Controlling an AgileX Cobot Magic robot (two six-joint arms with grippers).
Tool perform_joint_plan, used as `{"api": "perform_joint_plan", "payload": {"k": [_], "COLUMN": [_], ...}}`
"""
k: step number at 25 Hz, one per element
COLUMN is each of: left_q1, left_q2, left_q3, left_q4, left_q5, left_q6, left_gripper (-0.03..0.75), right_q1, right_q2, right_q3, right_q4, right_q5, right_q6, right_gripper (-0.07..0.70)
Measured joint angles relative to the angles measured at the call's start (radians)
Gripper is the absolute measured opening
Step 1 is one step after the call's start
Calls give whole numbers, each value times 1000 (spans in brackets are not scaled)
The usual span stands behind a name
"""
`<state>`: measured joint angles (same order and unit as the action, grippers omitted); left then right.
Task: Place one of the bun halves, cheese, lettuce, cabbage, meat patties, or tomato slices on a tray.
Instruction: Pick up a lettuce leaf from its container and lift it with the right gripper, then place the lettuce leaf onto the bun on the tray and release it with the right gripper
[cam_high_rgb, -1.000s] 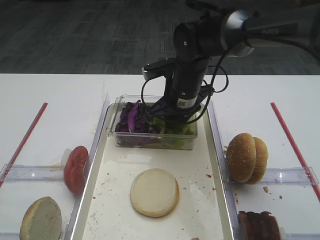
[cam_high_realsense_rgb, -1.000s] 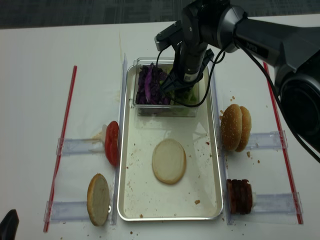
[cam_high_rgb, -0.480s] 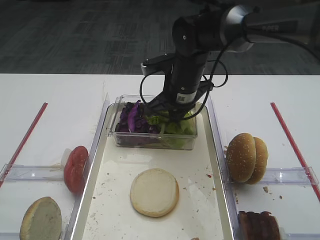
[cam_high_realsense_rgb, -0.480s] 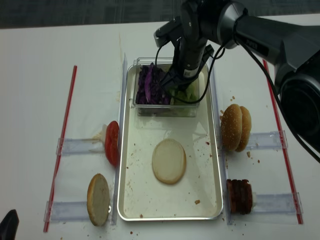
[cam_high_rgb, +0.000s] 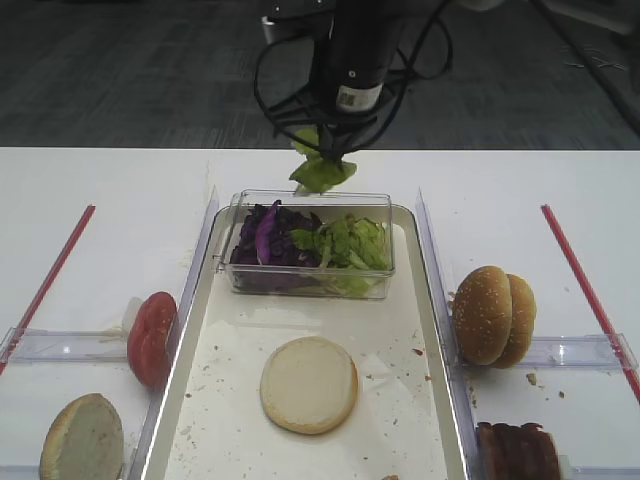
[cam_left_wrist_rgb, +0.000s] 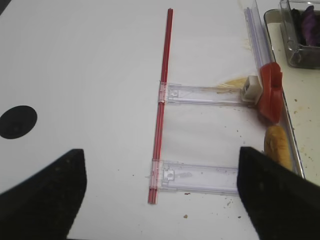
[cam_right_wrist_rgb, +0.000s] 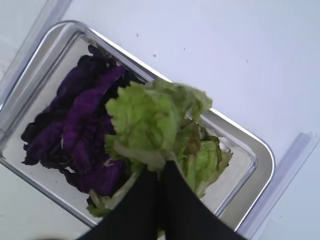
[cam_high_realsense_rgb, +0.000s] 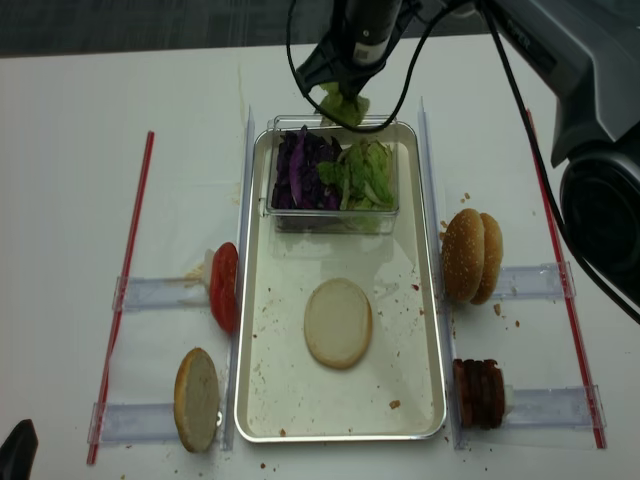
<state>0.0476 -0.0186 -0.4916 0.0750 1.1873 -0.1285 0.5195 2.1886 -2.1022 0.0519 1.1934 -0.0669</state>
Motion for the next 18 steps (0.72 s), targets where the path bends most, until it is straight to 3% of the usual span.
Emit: {"api": "perform_joint_plan", "payload": {"k": [5,18], "left_q1": [0,0], "left_q2": [0,0], "left_q3": [0,0], "left_q4": [0,0], "left_q5": [0,0], "left_q6": [0,0], "left_gripper": [599,599], "right_q1": [0,0], "right_q2": [0,0], "right_q3": [-65,-71], "right_q4": [0,33], "right_q5": [43,51], "right_q6": [3,57], "right_gripper": [42,41]}}
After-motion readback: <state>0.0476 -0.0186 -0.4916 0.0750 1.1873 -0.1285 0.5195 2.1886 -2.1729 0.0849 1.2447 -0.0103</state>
